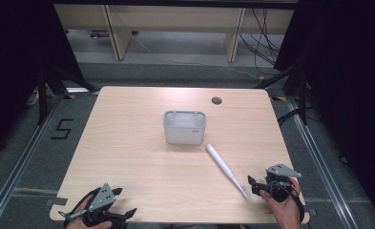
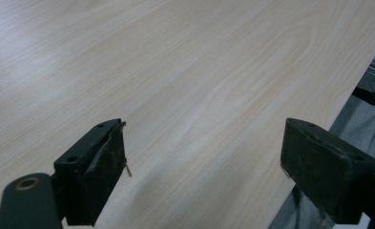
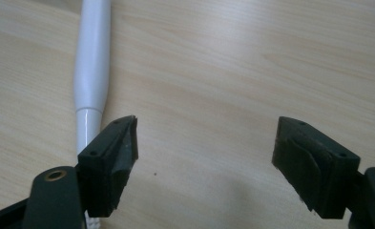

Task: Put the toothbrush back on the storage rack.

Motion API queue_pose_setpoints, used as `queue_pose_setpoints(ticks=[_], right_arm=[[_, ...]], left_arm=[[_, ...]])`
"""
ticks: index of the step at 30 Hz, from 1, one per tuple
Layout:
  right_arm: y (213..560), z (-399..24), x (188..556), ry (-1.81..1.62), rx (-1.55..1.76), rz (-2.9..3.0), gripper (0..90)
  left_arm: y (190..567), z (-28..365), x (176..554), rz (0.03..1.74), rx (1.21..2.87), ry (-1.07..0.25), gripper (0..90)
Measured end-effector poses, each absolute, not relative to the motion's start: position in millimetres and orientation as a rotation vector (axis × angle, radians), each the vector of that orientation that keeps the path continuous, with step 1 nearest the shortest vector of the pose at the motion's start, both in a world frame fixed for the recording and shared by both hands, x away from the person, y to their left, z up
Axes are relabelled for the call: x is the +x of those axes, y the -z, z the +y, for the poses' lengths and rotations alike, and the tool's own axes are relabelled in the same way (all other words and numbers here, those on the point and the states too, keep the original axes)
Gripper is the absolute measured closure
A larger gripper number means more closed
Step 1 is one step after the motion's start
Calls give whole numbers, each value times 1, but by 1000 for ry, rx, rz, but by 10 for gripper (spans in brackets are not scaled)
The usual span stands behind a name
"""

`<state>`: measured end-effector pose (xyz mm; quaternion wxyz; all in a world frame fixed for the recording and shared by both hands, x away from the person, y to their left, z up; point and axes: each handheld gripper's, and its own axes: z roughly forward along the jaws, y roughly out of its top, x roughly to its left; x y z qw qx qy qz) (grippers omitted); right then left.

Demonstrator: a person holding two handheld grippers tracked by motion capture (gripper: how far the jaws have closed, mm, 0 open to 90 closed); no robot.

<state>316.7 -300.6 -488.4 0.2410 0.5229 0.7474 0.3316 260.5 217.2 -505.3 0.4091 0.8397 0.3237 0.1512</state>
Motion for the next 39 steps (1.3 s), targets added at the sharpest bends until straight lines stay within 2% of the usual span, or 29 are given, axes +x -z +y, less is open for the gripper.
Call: queue_pose_setpoints(ticks=[5,8,22,26,39], right_arm=[[485,-300,320,-939,1409,2026,288],[483,-300,323,-932,1399,2032,304],[477,-297,336,-907,1416,2023,304],[474,-294,340,-907,1401,2056,374],[466,-277,363,-872,1330,2129,710]], left_arm=[[505,219,262,789,2139,-406,147],[507,216,260,831,2082,-376,147],[506,218,260,828,2106,-384,147],[506,218,260,834,2108,-378,147],[505,218,260,833,2110,-381,148]])
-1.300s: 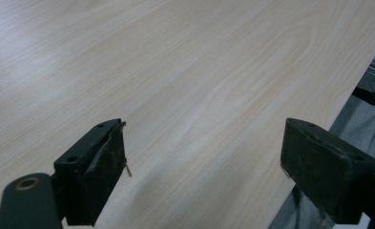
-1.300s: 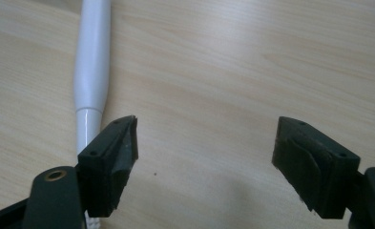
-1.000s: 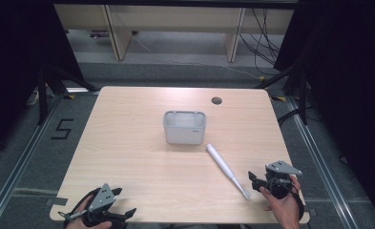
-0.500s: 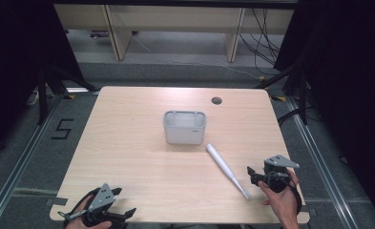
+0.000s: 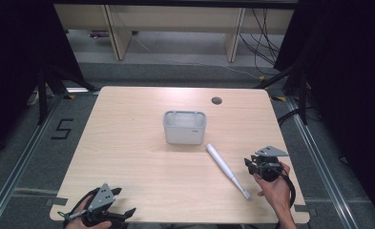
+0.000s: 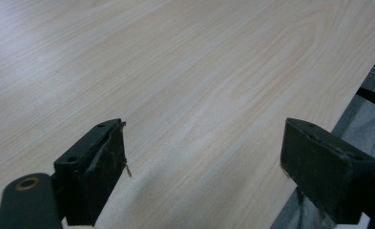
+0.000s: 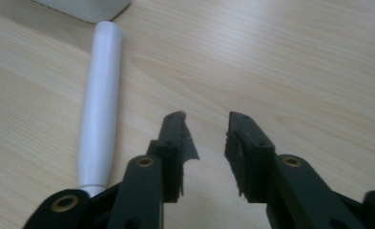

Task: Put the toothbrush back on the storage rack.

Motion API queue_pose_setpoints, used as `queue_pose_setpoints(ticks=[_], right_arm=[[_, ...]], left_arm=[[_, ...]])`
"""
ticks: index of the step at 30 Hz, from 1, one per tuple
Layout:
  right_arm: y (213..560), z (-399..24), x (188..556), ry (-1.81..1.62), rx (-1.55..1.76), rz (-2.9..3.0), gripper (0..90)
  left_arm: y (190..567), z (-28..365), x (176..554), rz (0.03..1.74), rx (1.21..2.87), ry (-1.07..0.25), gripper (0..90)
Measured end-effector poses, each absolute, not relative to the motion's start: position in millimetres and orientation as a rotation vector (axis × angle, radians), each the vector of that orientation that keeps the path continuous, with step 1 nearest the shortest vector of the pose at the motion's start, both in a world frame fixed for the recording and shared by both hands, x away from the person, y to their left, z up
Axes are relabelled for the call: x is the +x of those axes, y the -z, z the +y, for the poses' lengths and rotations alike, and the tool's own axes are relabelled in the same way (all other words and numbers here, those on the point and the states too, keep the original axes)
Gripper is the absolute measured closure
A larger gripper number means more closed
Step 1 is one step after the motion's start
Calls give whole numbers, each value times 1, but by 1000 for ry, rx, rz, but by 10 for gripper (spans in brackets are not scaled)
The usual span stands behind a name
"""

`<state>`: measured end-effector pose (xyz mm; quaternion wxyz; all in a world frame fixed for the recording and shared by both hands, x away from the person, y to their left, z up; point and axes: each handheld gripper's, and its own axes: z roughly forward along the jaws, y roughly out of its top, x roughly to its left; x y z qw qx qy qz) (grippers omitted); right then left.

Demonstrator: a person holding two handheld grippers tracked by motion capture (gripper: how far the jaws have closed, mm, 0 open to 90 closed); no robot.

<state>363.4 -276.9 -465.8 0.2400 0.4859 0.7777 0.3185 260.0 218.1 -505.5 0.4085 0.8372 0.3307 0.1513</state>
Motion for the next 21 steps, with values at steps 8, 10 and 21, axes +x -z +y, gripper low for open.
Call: queue_pose_setpoints(ticks=[8,10,21], right_arm=[[467,-264,379,-882,1269,2183,822],[468,-258,386,-882,1255,2191,846],[470,-240,405,-819,1265,2249,872]], left_arm=[[505,219,261,825,2122,-385,148],[505,219,261,824,2116,-387,147],[506,219,260,839,2102,-386,147]])
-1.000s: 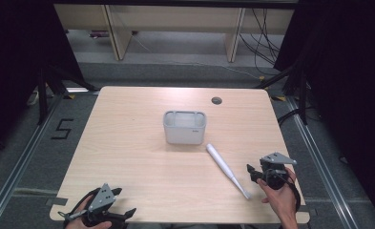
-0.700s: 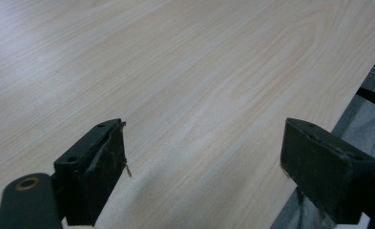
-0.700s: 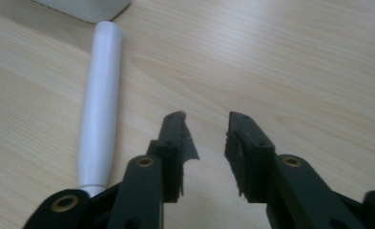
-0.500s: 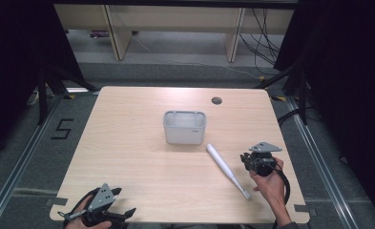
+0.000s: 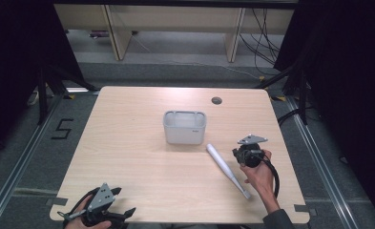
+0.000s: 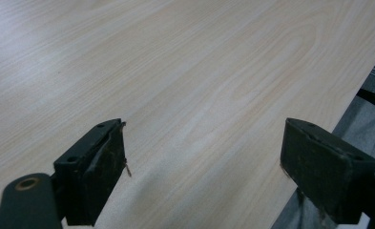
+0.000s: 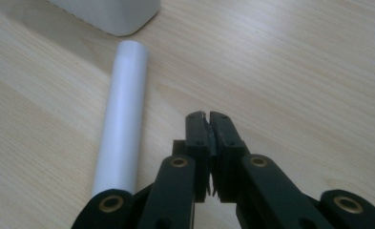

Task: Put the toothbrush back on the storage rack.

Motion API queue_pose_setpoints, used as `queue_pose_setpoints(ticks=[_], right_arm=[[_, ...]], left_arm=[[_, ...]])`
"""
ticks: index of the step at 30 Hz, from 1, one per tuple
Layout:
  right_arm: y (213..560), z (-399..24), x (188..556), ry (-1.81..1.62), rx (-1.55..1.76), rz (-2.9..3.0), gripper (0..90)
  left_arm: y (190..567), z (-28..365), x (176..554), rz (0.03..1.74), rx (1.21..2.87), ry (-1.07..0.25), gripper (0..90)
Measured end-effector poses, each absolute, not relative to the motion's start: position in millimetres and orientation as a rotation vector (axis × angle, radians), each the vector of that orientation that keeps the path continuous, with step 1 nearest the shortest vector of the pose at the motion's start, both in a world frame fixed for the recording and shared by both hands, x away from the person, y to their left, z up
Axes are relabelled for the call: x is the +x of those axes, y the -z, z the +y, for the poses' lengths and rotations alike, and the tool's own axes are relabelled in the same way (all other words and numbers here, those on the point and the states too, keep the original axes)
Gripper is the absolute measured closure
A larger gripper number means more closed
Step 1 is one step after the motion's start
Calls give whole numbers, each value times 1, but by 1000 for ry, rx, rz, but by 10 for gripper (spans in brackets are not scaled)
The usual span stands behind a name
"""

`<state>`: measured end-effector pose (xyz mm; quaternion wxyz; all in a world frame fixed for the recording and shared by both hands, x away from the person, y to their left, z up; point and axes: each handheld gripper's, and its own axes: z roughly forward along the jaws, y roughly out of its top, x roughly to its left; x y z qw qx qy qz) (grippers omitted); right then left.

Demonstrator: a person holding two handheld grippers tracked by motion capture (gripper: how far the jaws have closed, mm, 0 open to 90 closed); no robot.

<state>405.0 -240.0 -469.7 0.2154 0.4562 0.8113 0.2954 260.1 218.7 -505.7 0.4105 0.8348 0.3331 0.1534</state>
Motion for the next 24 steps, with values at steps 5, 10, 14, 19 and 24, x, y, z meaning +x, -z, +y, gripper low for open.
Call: queue_pose_setpoints(ticks=[5,10,14,19,24], right_arm=[[474,-229,413,-795,1283,2282,875],[475,-221,420,-772,1275,2301,875],[475,-215,426,-754,1268,2309,876],[478,-208,432,-742,1273,2325,877],[479,-202,436,-721,1269,2336,876]], left_arm=[[505,220,261,827,2112,-391,147],[506,219,260,836,2092,-374,147],[505,220,261,814,2120,-388,147],[506,219,260,836,2090,-378,147],[505,220,261,816,2120,-387,148]])
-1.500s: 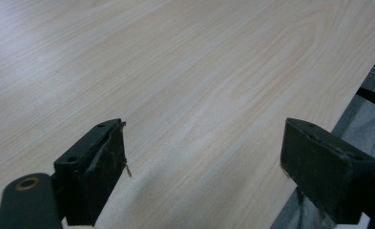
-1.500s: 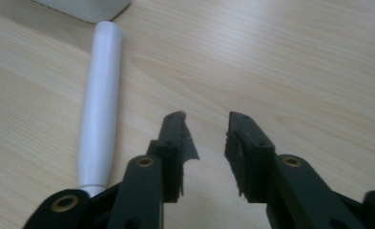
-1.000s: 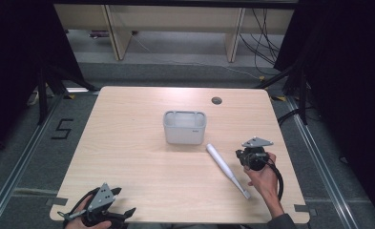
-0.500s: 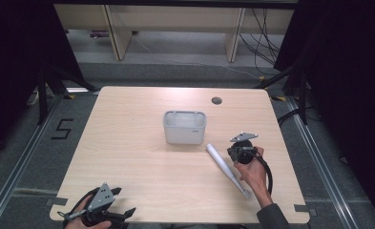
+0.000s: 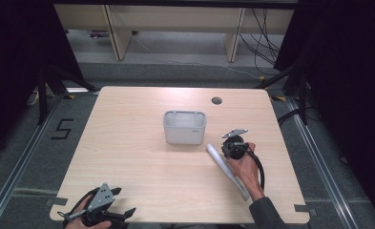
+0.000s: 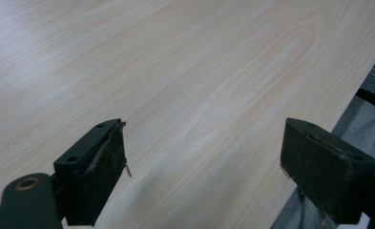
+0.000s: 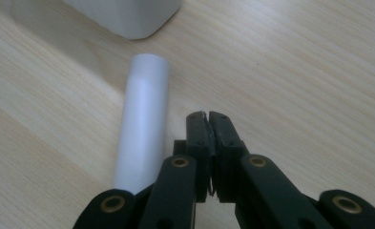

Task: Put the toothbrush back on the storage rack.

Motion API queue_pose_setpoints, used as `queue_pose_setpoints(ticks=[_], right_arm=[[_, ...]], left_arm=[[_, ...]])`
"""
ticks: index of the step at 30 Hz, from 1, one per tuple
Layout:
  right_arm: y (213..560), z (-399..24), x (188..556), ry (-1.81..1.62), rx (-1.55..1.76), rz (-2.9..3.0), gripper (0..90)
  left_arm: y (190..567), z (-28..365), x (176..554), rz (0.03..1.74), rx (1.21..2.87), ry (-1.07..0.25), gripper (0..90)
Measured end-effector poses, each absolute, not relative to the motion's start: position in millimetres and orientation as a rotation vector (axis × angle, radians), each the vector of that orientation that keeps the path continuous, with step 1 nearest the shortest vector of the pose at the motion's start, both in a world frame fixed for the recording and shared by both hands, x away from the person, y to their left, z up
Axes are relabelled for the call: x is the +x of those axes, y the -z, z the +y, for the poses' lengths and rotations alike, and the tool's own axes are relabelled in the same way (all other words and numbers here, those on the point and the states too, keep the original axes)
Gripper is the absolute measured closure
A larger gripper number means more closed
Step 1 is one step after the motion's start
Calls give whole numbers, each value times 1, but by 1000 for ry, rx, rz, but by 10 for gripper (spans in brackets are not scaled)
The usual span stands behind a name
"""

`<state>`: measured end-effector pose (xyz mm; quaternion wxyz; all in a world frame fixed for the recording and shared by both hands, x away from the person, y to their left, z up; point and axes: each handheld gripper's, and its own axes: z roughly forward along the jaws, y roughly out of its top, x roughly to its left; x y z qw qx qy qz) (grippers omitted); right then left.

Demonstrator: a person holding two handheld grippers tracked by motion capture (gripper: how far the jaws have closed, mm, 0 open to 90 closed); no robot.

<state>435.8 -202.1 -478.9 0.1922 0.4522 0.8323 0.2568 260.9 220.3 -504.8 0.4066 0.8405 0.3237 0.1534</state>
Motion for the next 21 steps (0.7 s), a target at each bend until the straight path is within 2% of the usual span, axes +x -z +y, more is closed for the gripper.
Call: queue_pose_setpoints(ticks=[21], right_arm=[[486,-177,443,-646,1183,2412,863]], left_arm=[[504,220,260,815,2112,-391,147]])
